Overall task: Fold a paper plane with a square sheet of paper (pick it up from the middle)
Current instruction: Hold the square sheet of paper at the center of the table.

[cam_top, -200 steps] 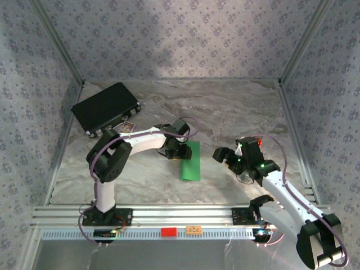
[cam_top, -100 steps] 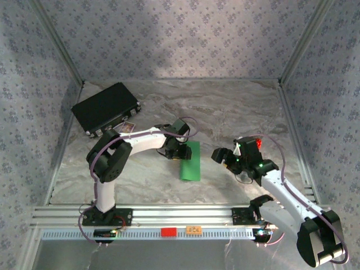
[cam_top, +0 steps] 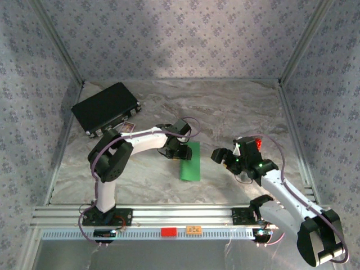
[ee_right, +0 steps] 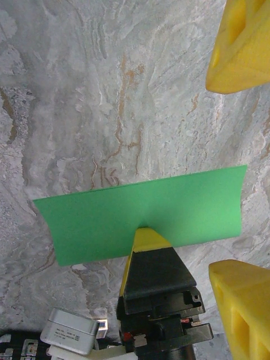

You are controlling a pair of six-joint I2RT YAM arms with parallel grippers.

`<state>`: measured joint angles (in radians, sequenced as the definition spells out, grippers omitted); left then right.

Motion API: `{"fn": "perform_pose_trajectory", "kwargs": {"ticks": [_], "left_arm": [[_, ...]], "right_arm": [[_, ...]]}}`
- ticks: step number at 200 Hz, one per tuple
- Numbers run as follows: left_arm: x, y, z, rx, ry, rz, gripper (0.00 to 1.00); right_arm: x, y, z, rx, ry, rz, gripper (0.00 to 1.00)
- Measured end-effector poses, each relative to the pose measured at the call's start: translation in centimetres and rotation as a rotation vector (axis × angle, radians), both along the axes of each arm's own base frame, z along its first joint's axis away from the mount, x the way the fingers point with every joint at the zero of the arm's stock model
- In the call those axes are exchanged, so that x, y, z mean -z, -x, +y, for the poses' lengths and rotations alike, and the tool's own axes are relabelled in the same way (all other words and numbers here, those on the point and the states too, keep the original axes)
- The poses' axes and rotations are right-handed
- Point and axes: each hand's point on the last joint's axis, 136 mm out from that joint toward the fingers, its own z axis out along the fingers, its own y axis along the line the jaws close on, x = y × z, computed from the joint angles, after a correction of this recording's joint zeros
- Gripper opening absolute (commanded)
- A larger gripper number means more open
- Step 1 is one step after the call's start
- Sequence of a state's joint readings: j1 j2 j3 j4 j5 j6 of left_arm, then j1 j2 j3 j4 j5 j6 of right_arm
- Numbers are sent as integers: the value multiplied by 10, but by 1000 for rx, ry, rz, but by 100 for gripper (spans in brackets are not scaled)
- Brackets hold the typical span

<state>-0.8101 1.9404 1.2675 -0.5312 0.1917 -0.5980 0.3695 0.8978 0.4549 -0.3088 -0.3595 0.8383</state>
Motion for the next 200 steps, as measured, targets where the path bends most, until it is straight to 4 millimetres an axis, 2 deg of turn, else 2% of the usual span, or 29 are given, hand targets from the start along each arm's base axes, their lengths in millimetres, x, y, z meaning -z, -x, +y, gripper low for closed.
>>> {"fn": "perform_pose_trajectory", "kwargs": {"ticks": [142,158,175,200], "left_arm": [[1,0,0,-5,-6,1,54],[1,0,0,-4,-6,1,54],[1,0,0,-4,-6,1,54],[1,0,0,-4,-6,1,54]], "right_arm": [[0,0,2,-9,0,-1,78],[1,0,5,-16,-1,-2,74],[2,-1,8,-29,-5,-4,66],[9,-2,16,-60,-5,12,49]]}}
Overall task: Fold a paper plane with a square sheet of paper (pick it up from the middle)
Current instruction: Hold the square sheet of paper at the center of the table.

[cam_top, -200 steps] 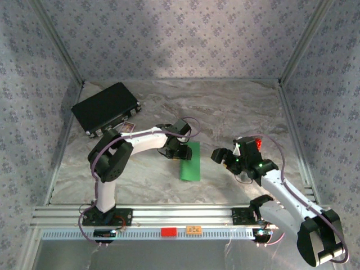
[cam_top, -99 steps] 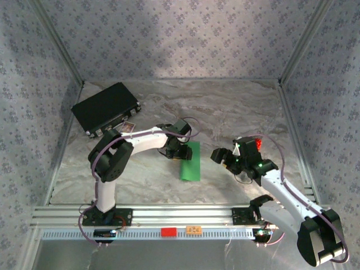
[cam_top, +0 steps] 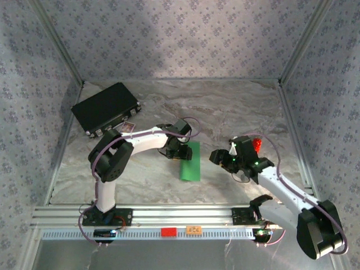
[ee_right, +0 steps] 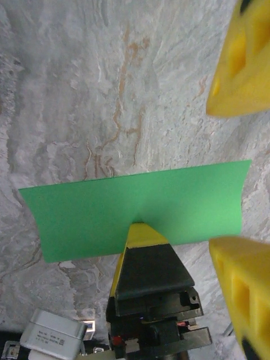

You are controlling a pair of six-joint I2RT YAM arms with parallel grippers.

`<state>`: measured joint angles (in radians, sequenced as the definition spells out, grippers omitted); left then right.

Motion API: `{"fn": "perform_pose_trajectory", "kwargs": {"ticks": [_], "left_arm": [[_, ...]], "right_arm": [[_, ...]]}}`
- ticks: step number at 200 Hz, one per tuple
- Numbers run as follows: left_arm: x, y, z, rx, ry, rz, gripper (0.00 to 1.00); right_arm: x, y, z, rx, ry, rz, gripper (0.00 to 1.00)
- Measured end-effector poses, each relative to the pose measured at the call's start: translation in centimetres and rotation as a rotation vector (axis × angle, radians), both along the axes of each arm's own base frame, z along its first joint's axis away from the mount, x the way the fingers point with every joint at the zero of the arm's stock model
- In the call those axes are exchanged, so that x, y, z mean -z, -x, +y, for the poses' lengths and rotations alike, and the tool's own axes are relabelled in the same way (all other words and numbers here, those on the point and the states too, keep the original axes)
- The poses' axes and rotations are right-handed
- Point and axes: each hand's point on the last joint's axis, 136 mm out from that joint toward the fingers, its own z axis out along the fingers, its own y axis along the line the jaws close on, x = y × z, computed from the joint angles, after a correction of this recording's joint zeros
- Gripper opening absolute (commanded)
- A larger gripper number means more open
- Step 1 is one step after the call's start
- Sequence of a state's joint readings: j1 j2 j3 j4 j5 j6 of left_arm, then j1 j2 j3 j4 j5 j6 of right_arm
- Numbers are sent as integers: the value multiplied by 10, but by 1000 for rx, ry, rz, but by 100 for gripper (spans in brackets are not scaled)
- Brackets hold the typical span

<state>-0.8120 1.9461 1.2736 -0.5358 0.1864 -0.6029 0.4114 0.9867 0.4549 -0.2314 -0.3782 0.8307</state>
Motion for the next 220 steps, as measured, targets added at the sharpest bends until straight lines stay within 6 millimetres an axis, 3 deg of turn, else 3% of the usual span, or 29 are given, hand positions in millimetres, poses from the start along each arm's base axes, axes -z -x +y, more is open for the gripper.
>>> {"fn": "perform_pose_trajectory", "kwargs": {"ticks": [18,43,78,126,220], "left_arm": [[0,0,0,0,0,0,54],[0,0,0,0,-1,0,54],[0,0,0,0,-1,0,54],[1,0,0,-1,-3,-2,54],[1,0,0,-7,-5,-3,53]], "right_arm": [[6,0,6,-19,0,18,29],[16,0,17,-42,-3,45,14],[31,-2,31,-74,-8,89,3],[37,-14,55,-124,-22,104,0],[39,-21,57,-105,-27,101,0]]}}
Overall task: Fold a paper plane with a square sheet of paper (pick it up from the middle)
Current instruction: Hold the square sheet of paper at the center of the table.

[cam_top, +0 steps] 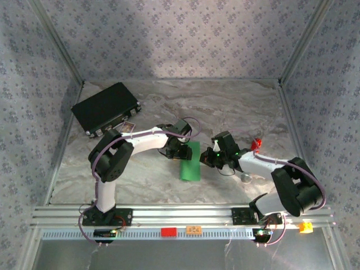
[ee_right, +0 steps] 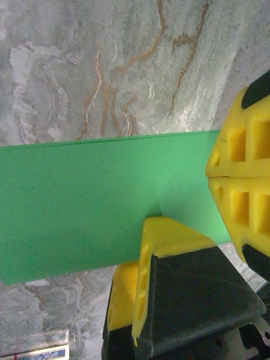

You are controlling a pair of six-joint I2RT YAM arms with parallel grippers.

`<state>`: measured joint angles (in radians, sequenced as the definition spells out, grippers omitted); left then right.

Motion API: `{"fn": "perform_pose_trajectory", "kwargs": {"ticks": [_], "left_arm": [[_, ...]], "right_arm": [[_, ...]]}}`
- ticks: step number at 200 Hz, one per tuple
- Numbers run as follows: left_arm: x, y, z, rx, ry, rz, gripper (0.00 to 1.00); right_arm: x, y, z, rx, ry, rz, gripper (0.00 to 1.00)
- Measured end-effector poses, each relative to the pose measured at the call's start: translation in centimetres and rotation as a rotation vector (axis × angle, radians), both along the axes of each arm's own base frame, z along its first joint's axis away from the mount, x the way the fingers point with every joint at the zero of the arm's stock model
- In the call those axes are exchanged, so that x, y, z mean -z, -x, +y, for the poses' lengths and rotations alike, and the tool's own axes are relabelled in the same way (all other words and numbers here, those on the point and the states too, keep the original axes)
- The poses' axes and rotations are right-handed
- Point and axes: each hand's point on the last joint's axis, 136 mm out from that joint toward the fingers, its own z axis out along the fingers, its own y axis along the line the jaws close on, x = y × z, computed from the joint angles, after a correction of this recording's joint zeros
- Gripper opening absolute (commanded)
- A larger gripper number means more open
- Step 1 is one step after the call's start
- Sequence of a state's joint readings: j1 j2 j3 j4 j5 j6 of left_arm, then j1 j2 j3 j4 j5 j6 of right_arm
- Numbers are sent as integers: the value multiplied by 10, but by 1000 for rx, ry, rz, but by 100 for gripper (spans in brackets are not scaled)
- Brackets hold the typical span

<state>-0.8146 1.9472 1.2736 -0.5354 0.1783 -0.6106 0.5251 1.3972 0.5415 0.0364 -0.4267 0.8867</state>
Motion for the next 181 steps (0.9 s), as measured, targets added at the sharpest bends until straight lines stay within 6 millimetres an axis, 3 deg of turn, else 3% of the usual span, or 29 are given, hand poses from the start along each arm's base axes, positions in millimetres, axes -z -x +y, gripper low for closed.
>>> {"fn": "perform_pose_trajectory", "kwargs": {"ticks": [181], "left_arm": [[2,0,0,2,-7,-5,54]], "right_arm": [[15,-8,26,-48,-48,38,0]]}}
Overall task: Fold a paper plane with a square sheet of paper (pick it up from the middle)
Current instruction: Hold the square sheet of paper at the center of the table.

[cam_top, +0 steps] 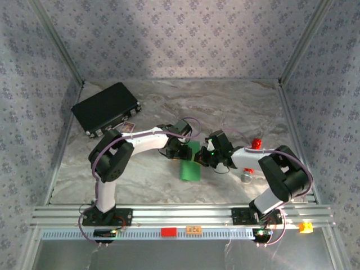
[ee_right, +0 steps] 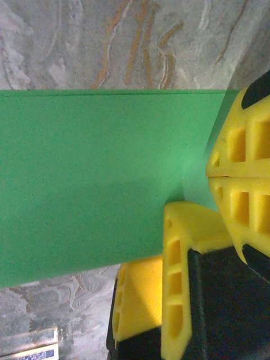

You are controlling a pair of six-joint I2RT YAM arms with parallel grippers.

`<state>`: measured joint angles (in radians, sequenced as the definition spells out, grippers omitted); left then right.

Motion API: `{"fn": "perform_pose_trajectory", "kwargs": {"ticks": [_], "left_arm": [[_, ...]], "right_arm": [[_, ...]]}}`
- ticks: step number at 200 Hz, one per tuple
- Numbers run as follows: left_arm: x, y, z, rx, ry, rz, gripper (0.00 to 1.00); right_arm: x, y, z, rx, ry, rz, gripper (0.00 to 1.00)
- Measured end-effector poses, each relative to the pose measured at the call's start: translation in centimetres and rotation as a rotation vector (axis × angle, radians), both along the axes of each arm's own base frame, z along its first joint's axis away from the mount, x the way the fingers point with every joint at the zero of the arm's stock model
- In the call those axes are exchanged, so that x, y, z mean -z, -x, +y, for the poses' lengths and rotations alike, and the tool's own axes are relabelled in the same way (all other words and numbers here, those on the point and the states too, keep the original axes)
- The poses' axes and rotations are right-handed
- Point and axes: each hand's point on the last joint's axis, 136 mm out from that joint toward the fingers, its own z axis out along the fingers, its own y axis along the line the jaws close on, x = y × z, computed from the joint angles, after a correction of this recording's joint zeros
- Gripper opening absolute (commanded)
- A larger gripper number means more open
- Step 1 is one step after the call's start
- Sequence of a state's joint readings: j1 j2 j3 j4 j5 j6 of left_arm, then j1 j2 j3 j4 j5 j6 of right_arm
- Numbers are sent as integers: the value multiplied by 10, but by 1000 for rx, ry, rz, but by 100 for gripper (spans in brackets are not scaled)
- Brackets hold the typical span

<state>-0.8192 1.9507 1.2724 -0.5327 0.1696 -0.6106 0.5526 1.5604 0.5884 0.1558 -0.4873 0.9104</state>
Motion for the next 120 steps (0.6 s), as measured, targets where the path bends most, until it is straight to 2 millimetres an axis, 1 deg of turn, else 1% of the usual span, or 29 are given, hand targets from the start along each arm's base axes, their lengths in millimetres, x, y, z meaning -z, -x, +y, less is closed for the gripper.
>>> {"fn": "perform_pose_trajectory", "kwargs": {"ticks": [32,76,120], "left_arm": [[0,0,0,1,-1,-2,53],[-3,0,-1,-2,7,-5,55],[-13,0,-6,-27,59,-27,62]], "right_arm": [[13,3,-2,-1,24,36,0],[15,3,-5,-38,51,-3,0],[14,1,-13,-109,80,-38,0]]}}
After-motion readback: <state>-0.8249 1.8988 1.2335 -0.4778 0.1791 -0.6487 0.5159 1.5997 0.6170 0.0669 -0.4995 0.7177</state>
